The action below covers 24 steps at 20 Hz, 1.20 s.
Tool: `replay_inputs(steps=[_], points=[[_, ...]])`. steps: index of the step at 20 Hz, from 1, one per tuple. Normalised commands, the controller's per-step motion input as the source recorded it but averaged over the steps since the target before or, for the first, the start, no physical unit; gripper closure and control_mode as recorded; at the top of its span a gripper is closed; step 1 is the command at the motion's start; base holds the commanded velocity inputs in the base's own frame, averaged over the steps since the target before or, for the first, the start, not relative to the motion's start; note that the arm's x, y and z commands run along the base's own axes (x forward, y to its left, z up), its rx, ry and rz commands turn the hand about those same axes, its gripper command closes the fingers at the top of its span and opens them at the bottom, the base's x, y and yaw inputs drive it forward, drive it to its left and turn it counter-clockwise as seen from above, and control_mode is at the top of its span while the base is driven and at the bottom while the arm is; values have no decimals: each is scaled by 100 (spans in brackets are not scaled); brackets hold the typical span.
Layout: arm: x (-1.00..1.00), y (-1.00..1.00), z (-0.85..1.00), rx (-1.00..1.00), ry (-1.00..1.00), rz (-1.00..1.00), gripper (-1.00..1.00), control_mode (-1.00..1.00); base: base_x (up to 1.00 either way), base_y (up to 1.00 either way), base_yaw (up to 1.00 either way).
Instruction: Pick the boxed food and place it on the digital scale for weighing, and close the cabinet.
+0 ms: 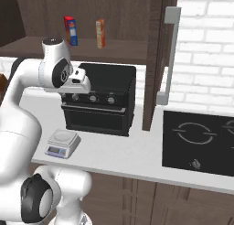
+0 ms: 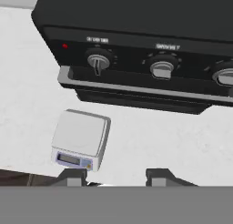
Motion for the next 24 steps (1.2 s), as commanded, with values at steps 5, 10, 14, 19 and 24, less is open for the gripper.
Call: replay_inputs(steps=[5, 10, 14, 19, 24], points=[[-48, 0, 0, 0, -4, 0, -100, -100, 0, 0, 0], [-64, 0, 35, 0, -28, 0, -100, -100, 0, 0, 0], [-37, 0, 77, 2, -20, 0, -100, -100, 0, 0, 0], [-30, -1, 62, 11, -11, 0, -100, -100, 0, 0, 0], [-16, 0, 51, 7, -19, 0, -100, -100, 0, 0, 0]])
